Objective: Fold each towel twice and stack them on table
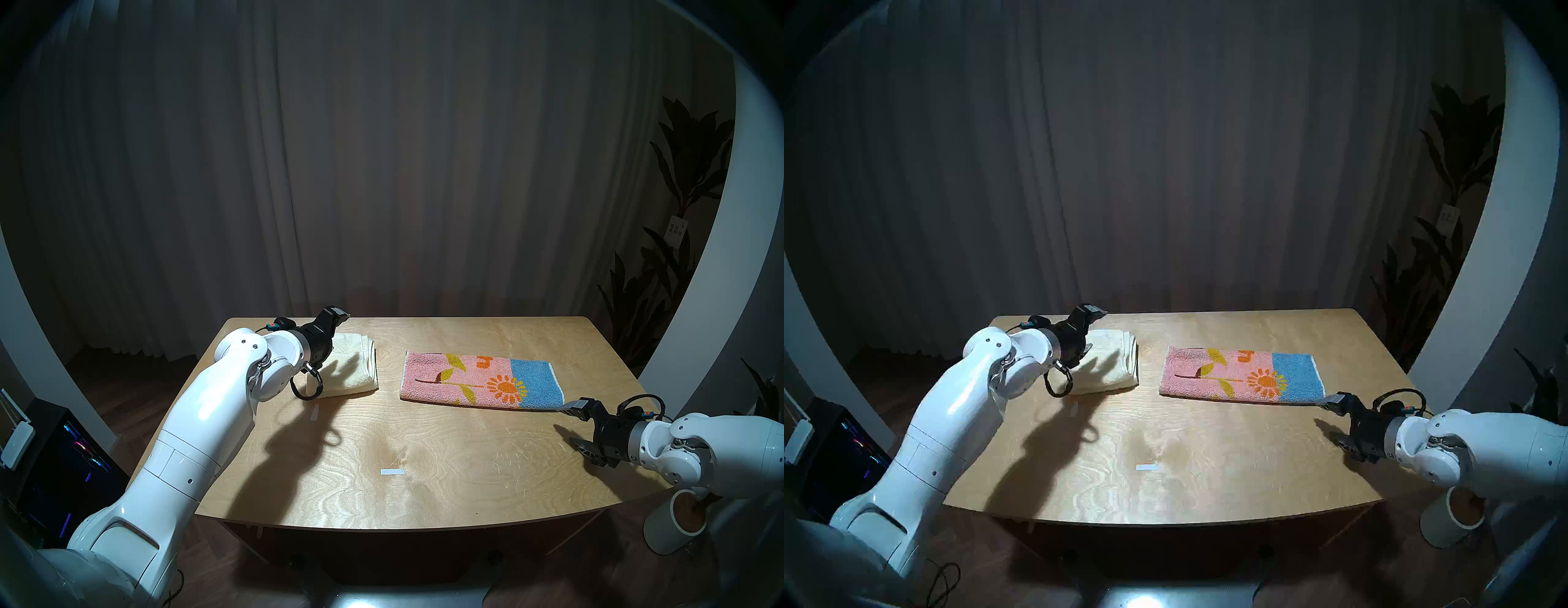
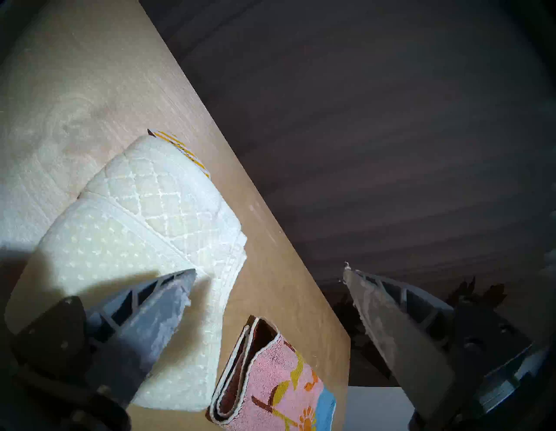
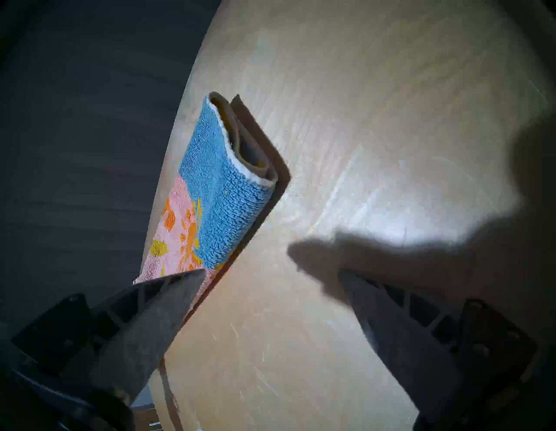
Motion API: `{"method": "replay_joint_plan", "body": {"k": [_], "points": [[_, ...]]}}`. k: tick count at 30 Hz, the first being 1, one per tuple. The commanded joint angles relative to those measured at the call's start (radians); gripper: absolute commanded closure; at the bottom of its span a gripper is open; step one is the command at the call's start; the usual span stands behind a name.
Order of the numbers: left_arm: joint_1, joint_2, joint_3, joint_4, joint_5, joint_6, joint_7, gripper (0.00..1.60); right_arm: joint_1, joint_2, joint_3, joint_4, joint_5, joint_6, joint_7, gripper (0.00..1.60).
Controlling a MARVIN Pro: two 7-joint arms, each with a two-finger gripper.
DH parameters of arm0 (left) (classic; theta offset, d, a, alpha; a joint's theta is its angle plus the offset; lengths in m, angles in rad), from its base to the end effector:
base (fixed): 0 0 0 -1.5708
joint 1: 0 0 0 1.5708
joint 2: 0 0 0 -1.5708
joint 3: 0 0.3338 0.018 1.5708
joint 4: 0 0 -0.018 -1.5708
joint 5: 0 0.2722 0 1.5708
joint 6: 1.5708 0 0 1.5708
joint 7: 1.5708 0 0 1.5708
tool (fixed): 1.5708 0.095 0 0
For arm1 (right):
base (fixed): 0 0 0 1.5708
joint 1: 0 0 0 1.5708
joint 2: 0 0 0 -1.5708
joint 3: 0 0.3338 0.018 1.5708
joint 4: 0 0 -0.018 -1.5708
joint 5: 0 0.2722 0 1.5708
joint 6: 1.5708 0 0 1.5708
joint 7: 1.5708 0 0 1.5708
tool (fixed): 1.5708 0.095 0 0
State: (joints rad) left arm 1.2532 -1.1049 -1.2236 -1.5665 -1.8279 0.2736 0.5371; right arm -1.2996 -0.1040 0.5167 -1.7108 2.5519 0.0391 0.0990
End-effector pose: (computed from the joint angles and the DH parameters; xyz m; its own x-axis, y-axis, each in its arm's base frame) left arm 0.4505 0.0370 -0.2974 0.5001 0.8109 0.3038 0.2422 -0.4678 0.8500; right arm 0.2828 -0.2564 -0.2932 0.5245 -0.8270 0.2024 -0.4472 -0.4698 -0.7611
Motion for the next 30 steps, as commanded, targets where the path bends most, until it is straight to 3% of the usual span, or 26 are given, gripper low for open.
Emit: {"method": "replay_joint_plan", "body": {"k": [1,20,30], "points": [[0.009,0.012,-0.011,-0.039,0.002,-0.002,-0.018,0.00,-0.030,0.002,-0.012,-0.004,0.002,-0.037,0.058,0.00],[0.068,0.039,-0.024,-0.090,0.017,-0.016,-0.042,0.00,-0.050,0.003,-0.011,-0.014,-0.017,-0.155,0.263,0.00],[0.103,0.059,-0.043,-0.119,0.024,-0.028,-0.060,0.00,-0.080,0.003,-0.013,-0.011,-0.010,-0.257,0.373,0.00]]}}
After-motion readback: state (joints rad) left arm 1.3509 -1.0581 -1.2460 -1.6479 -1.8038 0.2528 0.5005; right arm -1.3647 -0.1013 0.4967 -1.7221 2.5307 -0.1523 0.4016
